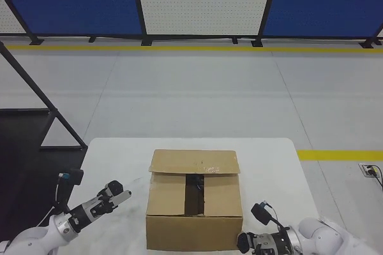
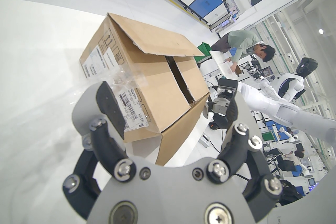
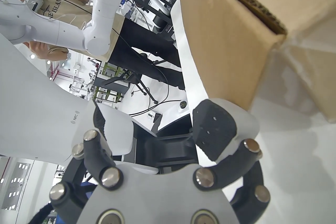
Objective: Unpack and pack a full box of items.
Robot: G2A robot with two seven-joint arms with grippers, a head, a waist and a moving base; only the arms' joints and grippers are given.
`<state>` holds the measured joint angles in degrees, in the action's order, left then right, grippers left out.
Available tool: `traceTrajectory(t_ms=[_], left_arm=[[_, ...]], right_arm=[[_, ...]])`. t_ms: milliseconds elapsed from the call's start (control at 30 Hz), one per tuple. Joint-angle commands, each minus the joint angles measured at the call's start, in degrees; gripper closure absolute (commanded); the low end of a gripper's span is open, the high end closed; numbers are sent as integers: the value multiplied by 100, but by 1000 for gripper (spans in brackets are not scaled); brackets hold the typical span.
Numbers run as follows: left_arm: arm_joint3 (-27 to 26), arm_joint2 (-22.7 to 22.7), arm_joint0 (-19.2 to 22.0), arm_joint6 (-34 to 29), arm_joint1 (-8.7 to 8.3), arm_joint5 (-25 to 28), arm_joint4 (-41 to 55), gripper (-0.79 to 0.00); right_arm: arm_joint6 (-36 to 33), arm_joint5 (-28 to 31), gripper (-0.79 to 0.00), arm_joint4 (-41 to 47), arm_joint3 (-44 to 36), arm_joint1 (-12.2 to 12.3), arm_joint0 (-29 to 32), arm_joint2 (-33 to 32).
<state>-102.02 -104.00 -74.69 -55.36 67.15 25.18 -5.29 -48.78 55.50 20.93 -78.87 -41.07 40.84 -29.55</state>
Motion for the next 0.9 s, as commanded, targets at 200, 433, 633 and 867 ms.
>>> traceTrajectory(t_ms=[200, 433, 633, 867], left_arm=[[0, 0, 0, 0, 0, 0, 0, -785], [0, 0, 0, 0, 0, 0, 0, -785], [0, 0, 0, 0, 0, 0, 0, -785], [0, 0, 0, 0, 0, 0, 0, -785]], right_arm=[[250, 250, -785, -363, -410, 272, -84, -269], [389, 236, -785, -279, -886, 650, 37, -1110], [696, -613, -785, 490, -1093, 668, 73, -1290], [696, -613, -785, 490, -1093, 668, 73, -1290]])
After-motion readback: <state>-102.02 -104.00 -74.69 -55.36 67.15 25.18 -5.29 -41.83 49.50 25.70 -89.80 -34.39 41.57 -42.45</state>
